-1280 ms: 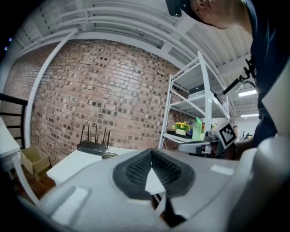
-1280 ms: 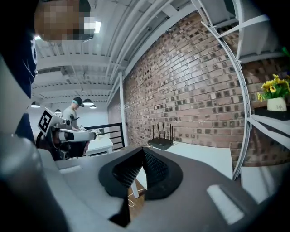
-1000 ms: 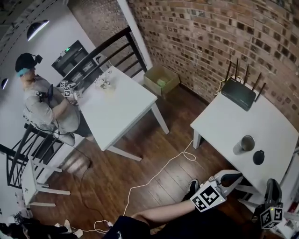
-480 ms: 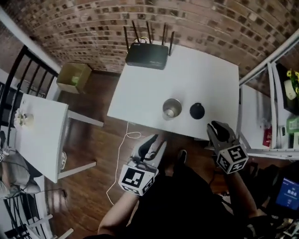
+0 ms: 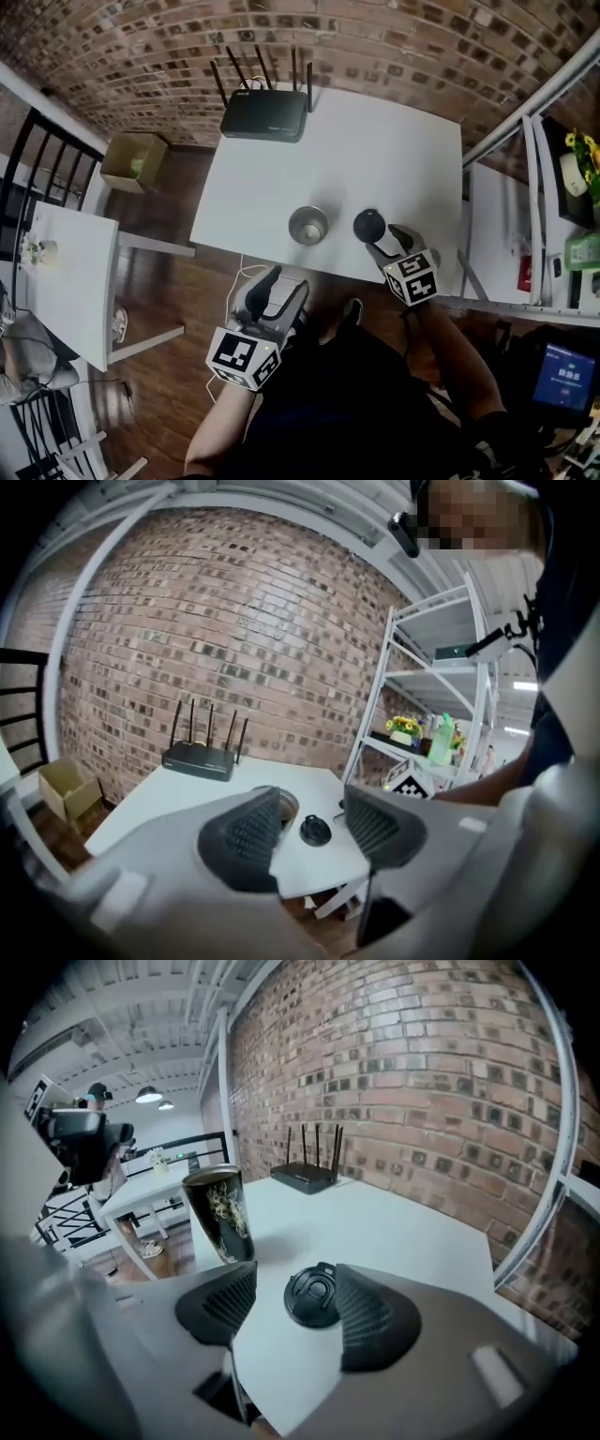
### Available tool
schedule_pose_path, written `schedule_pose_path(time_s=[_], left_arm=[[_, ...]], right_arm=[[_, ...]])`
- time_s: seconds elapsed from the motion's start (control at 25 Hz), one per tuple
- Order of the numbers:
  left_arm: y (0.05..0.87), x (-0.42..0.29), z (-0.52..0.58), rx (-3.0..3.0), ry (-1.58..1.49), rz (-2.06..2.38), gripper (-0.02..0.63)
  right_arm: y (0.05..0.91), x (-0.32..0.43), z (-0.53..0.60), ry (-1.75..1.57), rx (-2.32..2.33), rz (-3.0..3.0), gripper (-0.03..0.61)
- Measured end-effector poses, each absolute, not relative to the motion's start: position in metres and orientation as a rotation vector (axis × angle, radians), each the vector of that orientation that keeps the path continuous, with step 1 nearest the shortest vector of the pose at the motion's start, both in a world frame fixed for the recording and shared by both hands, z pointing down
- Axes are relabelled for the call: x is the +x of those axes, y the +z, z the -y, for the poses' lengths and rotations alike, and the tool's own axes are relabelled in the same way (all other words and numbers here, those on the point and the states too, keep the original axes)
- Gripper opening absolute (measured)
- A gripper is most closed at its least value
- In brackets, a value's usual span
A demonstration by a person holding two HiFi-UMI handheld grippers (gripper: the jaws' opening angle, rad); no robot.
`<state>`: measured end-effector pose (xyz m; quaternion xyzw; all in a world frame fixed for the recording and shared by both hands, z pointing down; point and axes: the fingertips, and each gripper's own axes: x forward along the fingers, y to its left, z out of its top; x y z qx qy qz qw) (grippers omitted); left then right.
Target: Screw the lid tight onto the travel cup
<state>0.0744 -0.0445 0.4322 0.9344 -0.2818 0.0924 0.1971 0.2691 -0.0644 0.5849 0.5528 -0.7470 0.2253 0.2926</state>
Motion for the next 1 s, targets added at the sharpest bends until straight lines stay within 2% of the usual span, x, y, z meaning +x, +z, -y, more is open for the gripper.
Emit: schedule_pose_path(time_s=[0.08, 0.44, 1.0], left_arm=[[0.437, 0.077, 0.046, 2.613, 0.248, 0.803, 0.218], [0.452, 0.053, 0.051, 2.513, 0.179, 0.88, 0.218], [0.456, 0.015, 0.053, 2.441, 0.135, 0.963, 0.215]], right_arm=[[0.608, 0.276, 0.074, 0.635, 1.407, 1.947, 0.292], [0.649, 0.284, 0.105, 0.764, 1.228, 1.817, 0.353], [0.686, 0.291, 0.101, 0.859, 1.163, 1.681, 0.356]])
